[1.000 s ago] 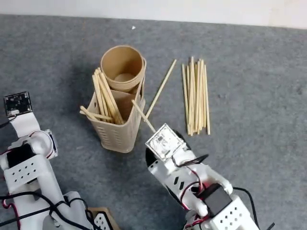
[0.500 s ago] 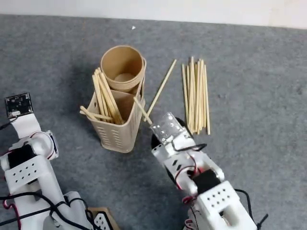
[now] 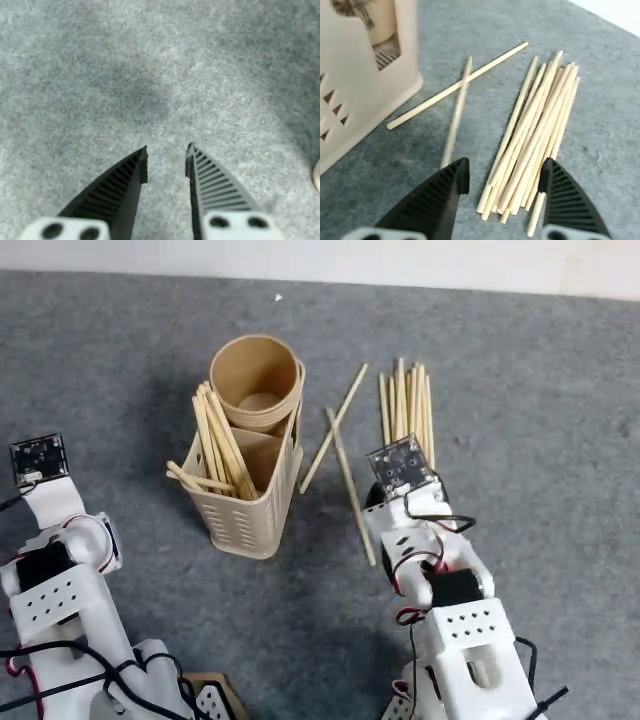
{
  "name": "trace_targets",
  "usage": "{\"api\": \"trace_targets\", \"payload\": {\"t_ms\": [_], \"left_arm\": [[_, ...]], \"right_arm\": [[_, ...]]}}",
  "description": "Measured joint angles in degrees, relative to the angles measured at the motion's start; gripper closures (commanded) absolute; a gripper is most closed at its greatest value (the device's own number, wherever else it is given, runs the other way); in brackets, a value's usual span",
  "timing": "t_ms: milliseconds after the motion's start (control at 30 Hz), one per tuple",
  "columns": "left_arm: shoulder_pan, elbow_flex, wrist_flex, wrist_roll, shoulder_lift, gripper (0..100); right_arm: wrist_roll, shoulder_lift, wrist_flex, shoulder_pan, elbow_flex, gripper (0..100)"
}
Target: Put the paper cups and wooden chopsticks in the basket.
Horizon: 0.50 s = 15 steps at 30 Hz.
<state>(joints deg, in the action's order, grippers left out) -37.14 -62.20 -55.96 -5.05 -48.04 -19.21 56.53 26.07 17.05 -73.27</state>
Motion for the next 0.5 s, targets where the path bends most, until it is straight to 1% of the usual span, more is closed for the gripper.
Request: {"api": "trace_targets", "payload": {"t_ms": [133, 233, 367, 500], "left_arm": [[0.0, 0.0, 0.0, 0.0, 0.0, 84], [0.0, 0.0, 0.0, 0.0, 0.0, 84], [0.0, 0.0, 0.0, 0.0, 0.0, 84], [0.0, 0.0, 0.0, 0.0, 0.0, 84]], "right_arm": [[0.0, -1.1, 0.6, -0.4, 0.4, 77.5], [0.0, -6.3, 3.8, -0.4, 3.7, 77.5], [0.0, -18.6, 9.8, -2.3, 15.2, 77.5], [0.0, -33.8, 12.8, -6.8, 28.5, 77.5]]}}
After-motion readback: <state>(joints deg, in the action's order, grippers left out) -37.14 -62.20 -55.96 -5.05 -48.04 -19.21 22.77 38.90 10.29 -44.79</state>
